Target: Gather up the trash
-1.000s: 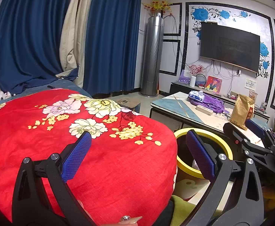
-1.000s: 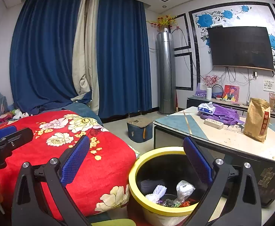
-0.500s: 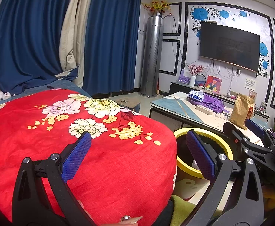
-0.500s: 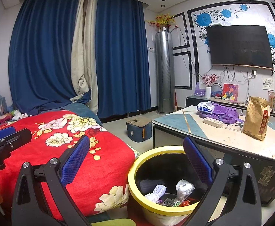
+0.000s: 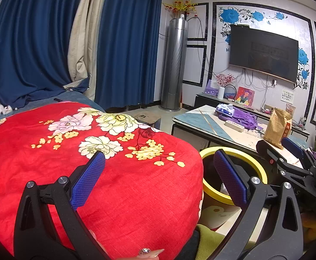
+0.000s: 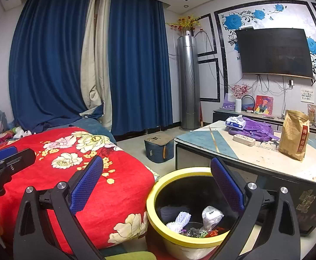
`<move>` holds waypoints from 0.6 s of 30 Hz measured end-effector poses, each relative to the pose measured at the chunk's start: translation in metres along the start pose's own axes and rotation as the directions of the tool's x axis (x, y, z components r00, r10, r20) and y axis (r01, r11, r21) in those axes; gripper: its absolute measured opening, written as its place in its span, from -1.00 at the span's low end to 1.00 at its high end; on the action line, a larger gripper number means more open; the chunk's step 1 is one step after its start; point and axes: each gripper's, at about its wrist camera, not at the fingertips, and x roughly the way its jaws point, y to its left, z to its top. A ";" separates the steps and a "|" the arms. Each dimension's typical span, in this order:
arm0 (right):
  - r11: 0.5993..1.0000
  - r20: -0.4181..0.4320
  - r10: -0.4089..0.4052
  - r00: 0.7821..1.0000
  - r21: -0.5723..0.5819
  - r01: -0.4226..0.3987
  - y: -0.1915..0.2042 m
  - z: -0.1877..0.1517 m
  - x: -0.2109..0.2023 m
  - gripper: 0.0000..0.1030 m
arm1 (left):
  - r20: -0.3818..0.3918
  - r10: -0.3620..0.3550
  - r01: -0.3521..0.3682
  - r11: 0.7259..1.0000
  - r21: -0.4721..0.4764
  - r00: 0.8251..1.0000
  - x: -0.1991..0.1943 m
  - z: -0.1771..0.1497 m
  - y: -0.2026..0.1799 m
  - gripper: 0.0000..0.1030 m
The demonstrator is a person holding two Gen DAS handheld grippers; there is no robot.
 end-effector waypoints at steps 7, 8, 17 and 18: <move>1.000 0.000 -0.002 1.000 0.003 0.002 0.000 0.000 0.000 0.88 | 0.001 0.000 0.000 1.000 -0.001 1.000 0.000 0.000 0.000 0.79; 1.000 0.000 -0.002 1.000 0.003 0.002 0.000 0.000 0.000 0.88 | 0.000 0.000 0.000 1.000 -0.001 1.000 0.000 0.000 0.000 0.79; 1.000 0.010 -0.001 1.000 -0.008 0.001 -0.002 0.001 0.000 0.88 | -0.046 -0.022 0.023 1.000 0.021 0.999 0.014 -0.008 -0.006 0.79; 1.000 0.006 -0.004 1.000 -0.013 0.004 -0.002 0.001 0.000 0.88 | -0.057 -0.028 0.029 0.999 0.020 0.998 0.015 -0.009 -0.006 0.79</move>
